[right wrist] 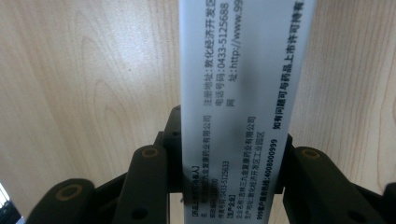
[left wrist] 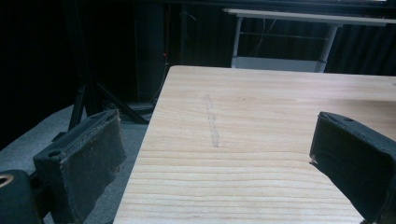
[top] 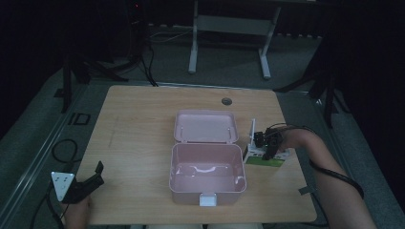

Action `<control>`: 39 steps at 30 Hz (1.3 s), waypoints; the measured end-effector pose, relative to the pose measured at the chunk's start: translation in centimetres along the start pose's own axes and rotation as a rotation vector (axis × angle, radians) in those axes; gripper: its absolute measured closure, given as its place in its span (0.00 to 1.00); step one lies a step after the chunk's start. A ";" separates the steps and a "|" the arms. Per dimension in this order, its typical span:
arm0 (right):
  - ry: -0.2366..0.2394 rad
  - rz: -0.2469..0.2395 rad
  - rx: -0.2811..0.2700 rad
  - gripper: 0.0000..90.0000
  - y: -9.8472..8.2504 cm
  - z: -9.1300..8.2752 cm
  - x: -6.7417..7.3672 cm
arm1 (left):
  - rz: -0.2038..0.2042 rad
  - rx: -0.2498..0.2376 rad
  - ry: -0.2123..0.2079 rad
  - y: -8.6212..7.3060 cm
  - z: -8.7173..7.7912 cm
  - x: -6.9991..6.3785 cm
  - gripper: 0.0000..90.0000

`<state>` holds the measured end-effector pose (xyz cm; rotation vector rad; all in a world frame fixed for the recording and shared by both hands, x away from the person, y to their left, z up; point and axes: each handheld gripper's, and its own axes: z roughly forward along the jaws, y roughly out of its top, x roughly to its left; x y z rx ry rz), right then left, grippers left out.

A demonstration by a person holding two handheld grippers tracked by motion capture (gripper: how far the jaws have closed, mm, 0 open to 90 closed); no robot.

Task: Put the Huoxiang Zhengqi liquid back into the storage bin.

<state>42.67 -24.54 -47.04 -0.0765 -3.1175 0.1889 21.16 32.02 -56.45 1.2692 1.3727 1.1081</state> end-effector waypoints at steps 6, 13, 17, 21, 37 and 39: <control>-0.008 0.004 0.007 0.70 -0.1 -0.8 0.5 | 0.001 -0.001 0.003 0.0 0.0 0.0 0.03; -0.003 0.023 0.009 0.70 -0.8 -1.7 1.2 | 0.002 0.000 0.005 0.0 0.0 0.0 0.03; -0.004 0.026 0.002 0.70 -1.0 -2.4 1.9 | 0.002 -0.001 0.006 0.0 0.0 0.0 0.03; 0.004 0.034 -0.004 0.70 -1.2 -3.0 3.0 | 0.002 0.000 0.003 0.0 0.0 0.0 0.03; -0.022 -0.010 0.015 0.70 -1.4 -3.5 7.9 | 0.001 0.000 0.004 0.0 0.0 0.0 0.03; -0.020 -0.007 0.026 0.70 -1.6 -3.5 8.4 | 0.004 0.002 0.004 0.0 0.0 0.0 0.03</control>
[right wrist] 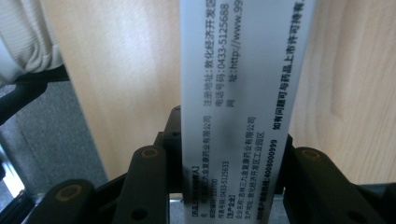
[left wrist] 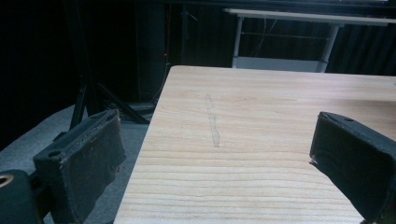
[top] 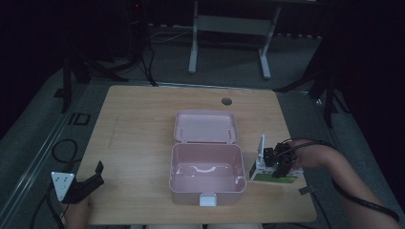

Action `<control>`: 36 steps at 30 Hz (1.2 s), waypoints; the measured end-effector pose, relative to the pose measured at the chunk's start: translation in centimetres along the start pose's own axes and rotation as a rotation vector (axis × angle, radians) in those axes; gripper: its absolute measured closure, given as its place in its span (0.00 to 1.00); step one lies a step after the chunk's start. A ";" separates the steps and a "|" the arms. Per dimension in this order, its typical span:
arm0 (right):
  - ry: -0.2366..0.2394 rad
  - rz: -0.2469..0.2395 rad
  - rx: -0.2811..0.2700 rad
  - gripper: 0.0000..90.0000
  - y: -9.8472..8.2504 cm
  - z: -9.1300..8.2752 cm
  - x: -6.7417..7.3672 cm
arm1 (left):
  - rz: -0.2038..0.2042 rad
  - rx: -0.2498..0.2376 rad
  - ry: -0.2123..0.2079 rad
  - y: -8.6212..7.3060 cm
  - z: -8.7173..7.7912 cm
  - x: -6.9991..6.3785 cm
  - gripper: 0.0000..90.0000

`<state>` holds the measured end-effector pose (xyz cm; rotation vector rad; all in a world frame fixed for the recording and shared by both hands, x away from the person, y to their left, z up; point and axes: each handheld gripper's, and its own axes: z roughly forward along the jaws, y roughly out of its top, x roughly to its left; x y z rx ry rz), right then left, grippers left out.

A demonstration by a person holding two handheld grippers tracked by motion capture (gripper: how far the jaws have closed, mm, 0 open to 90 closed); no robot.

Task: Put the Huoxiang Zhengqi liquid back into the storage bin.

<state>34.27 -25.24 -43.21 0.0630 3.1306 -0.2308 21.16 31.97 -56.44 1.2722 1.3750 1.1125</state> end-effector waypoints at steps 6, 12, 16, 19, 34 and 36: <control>-0.009 -0.016 0.036 0.70 -0.2 -0.7 1.7 | 0.001 0.001 0.003 0.0 0.0 0.0 0.03; -0.008 -0.033 0.018 0.70 -0.5 -2.1 3.2 | 0.003 0.001 0.002 0.0 0.0 0.0 0.03; -0.024 -0.019 0.034 0.70 -0.4 -3.2 3.4 | 0.005 0.001 0.002 0.0 0.0 -0.1 0.03; -0.027 -0.008 0.036 0.70 -0.2 -4.3 3.4 | 0.002 0.001 0.002 0.0 0.0 0.0 0.03; -0.034 0.005 0.011 0.70 0.4 -9.8 3.7 | 0.000 0.001 0.002 0.0 0.0 0.0 0.03; -0.046 0.007 0.018 0.70 0.5 -10.4 3.8 | 0.000 0.001 0.001 0.0 0.0 0.0 0.03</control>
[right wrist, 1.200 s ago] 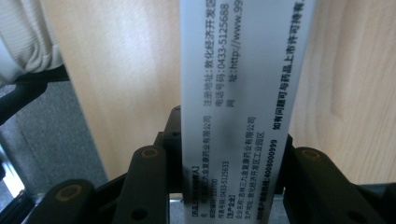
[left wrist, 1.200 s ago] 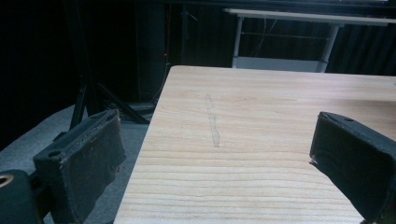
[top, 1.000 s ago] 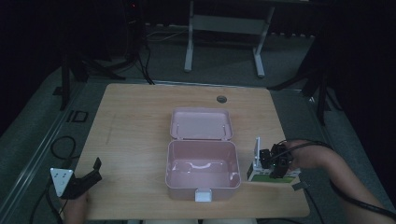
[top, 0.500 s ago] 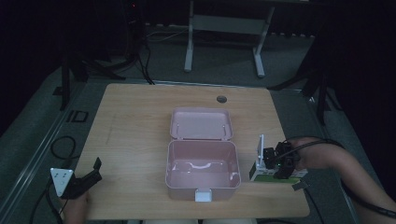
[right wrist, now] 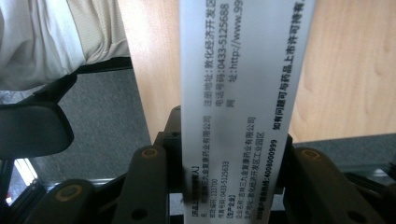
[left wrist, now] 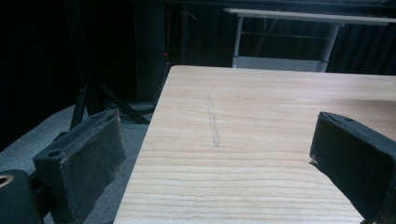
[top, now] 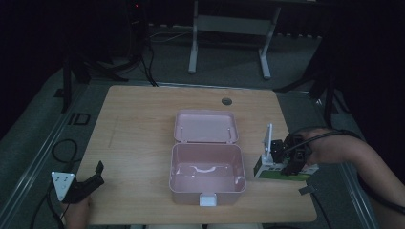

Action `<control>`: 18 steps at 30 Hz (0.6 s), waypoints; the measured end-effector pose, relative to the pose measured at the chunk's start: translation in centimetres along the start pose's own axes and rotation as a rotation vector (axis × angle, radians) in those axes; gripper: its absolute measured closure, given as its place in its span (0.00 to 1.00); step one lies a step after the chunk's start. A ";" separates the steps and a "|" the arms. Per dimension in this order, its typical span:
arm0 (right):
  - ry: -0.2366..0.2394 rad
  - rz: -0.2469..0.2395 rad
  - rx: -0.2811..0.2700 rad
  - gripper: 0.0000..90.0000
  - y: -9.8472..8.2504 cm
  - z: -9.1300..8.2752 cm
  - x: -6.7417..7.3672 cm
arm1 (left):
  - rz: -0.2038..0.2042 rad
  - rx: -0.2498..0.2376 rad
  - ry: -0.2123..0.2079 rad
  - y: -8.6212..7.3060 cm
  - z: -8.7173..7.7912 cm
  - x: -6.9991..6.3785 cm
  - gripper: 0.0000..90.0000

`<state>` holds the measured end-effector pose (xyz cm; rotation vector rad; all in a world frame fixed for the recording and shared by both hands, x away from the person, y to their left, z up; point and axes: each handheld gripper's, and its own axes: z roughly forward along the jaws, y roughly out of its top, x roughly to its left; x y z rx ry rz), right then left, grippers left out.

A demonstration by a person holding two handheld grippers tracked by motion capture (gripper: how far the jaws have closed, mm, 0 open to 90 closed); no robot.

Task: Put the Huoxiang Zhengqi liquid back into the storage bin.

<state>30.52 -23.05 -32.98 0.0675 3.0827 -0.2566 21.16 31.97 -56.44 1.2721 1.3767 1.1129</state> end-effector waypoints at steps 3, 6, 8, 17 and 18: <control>-0.016 0.001 -0.004 0.70 0.4 -1.0 0.0 | 0.001 0.001 0.000 0.0 0.0 0.0 0.03; -0.035 -0.010 -0.013 0.70 1.0 -1.5 0.2 | 0.001 0.000 0.000 0.0 0.0 0.0 0.03; -0.035 -0.020 -0.014 0.70 1.5 -1.7 0.3 | 0.002 0.000 0.000 0.0 0.0 0.0 0.03; -0.031 -0.042 -0.022 0.70 4.1 -2.9 0.1 | -0.006 -0.003 -0.002 0.0 0.0 0.0 0.03; -0.030 -0.040 -0.024 0.70 4.4 -3.0 0.0 | -0.006 -0.003 -0.002 0.0 0.0 0.0 0.03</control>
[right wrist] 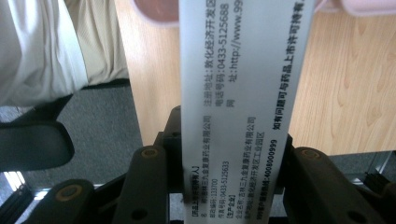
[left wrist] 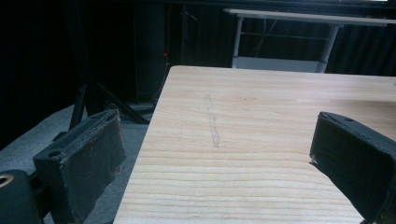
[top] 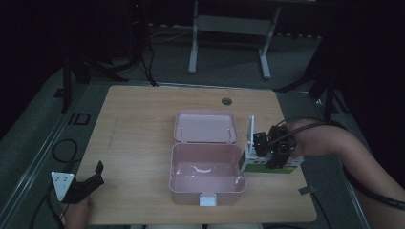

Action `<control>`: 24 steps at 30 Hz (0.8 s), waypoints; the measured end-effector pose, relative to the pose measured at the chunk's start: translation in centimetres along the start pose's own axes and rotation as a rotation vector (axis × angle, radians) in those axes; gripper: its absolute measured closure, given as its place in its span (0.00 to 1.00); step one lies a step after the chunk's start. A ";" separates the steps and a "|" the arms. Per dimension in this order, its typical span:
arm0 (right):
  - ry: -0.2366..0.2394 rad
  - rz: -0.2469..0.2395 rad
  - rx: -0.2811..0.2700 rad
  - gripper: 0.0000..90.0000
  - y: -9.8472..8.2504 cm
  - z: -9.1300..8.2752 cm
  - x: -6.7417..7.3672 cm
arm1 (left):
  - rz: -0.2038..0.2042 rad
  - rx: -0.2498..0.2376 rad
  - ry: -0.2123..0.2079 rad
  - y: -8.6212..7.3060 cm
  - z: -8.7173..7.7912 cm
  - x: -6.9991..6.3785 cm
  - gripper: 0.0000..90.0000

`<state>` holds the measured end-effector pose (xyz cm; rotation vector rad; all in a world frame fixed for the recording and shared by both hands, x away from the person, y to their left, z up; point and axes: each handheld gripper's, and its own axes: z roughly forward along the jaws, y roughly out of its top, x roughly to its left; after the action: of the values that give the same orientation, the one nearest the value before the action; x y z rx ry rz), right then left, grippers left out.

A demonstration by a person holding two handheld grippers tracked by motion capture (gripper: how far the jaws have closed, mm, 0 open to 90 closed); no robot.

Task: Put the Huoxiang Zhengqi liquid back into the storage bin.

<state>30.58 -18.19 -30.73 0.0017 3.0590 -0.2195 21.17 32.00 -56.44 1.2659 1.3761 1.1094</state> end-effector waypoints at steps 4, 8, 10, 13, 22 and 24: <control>0.002 -0.010 -0.008 0.70 1.2 -0.3 -0.1 | -0.001 -0.001 -0.001 0.0 0.0 0.0 0.03; 0.013 -0.027 -0.008 0.70 2.5 -0.4 -0.2 | -0.001 -0.001 0.000 0.0 0.0 0.0 0.03; 0.015 -0.030 -0.004 0.70 3.3 -0.3 -0.2 | -0.002 -0.001 -0.001 0.0 0.0 0.0 0.03; 0.006 -0.044 0.005 0.70 4.5 -0.1 -0.1 | -0.001 -0.001 0.000 0.0 0.0 0.0 0.03; 0.012 -0.094 0.007 0.70 8.4 -0.1 0.6 | -0.001 -0.002 -0.003 0.0 0.0 0.0 0.03; 0.009 -0.100 0.005 0.70 8.8 -0.1 0.6 | -0.003 -0.003 -0.004 0.0 0.0 0.0 0.03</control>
<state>30.00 -9.45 -31.95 -0.1509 3.0703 -0.2339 21.13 32.03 -56.46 1.2632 1.3730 1.1063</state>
